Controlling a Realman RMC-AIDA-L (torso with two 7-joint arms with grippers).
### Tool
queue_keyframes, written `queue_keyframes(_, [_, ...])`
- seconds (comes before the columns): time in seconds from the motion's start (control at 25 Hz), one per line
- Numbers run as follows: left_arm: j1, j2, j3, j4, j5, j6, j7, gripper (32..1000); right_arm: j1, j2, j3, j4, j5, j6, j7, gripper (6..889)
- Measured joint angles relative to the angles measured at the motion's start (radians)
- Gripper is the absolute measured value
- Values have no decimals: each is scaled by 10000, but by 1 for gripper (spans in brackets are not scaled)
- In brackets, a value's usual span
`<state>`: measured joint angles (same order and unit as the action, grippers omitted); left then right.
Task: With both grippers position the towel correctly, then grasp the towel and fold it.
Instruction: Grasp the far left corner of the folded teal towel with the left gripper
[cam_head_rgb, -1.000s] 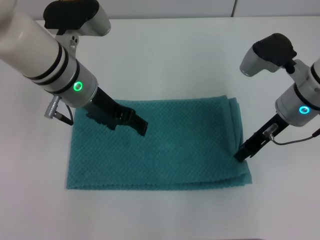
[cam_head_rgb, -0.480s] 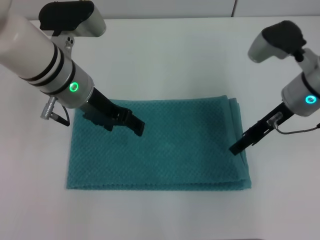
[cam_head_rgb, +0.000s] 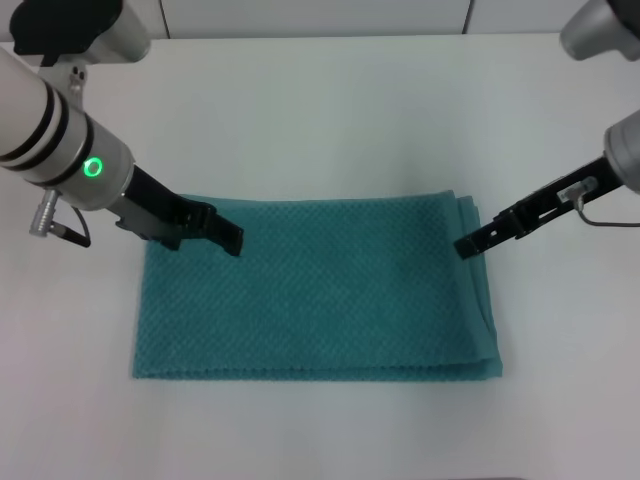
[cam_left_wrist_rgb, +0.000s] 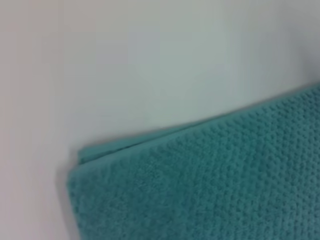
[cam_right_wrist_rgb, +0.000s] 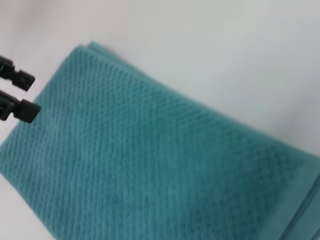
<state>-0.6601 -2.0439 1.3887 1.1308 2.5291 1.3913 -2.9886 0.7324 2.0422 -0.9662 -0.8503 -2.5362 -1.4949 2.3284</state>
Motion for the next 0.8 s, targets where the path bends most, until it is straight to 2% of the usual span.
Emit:
queue_keyframes(0.12, [99,5,-147,60,94,42,14,879,-288,-45,-1,-404,483,-89,-109,866])
queue_keyframes(0.28, [187,7,-307,68,309,99,18,879,-519,-135,9,-769,1269,-243,-285,866])
queue_keyframes(0.36, [213,7,-320,69,340,107,22,879,-529,-160,12,-806,1376,-275,-303,866])
queue_keyframes(0.56, [248,5,-443,71,790,108,-11,879,-569,-209,14,-990,1701,-442,-422,866])
queue_keyframes(0.8, [209,4,-464,-3,844,117,-22,880,-557,-217,14,-1180,1701,-657,-361,866])
